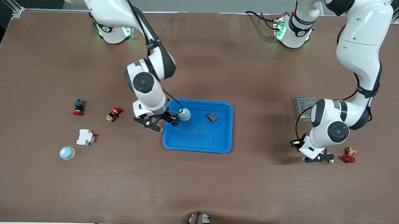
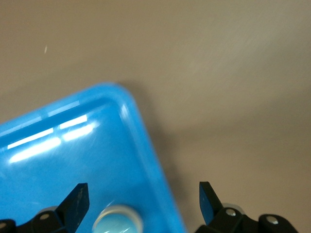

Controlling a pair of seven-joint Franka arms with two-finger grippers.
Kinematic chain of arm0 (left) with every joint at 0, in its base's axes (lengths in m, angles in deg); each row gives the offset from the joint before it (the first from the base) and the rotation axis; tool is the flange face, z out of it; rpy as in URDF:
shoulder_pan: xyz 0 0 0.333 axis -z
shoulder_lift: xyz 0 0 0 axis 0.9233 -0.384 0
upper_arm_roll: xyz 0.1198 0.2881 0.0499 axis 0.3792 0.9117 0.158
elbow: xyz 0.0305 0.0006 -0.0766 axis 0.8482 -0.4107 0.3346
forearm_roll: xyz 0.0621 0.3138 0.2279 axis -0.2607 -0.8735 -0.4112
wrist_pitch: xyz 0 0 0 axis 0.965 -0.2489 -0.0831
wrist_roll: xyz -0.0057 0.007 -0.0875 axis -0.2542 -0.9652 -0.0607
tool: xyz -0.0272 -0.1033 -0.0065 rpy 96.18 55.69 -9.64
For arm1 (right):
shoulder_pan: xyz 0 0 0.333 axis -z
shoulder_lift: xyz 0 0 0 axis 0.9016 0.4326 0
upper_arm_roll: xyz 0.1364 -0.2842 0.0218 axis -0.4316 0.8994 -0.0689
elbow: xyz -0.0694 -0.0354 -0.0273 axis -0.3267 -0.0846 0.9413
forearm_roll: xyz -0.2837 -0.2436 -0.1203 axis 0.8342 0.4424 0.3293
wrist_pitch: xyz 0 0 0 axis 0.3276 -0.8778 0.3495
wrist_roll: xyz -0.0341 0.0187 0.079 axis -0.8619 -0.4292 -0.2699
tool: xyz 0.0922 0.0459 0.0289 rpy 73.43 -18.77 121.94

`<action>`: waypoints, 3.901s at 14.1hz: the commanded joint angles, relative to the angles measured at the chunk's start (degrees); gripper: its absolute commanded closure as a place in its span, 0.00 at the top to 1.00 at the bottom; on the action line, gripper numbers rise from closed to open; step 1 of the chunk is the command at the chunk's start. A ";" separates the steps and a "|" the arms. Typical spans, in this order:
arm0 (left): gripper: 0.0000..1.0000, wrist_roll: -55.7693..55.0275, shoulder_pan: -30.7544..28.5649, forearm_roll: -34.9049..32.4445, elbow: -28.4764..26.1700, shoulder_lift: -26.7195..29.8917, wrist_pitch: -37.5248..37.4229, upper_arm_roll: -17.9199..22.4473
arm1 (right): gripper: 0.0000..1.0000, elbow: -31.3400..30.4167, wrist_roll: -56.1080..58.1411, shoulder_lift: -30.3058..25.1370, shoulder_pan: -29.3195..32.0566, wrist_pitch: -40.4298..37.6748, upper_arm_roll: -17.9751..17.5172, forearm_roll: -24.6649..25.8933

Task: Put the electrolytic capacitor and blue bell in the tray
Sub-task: 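Grasp the capacitor with the left gripper while the right gripper grasps the bell, then place the capacitor in the tray while the right gripper lifts the bell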

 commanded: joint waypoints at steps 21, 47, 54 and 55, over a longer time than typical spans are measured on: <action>0.00 -43.82 14.21 10.27 25.78 1.31 -27.66 -0.43 | 1.00 12.75 57.73 10.29 34.11 -1.26 0.43 1.92; 0.00 -67.32 32.68 10.44 25.51 -12.49 -0.32 -0.08 | 1.00 20.75 64.68 21.46 39.65 0.50 0.25 0.95; 0.00 -67.15 32.68 10.09 25.42 -13.80 0.91 0.18 | 0.83 20.75 68.52 21.46 39.82 0.33 0.25 1.30; 0.00 -67.15 32.68 10.00 25.42 -14.15 0.91 0.18 | 0.56 20.75 71.50 21.46 40.61 0.24 0.25 1.04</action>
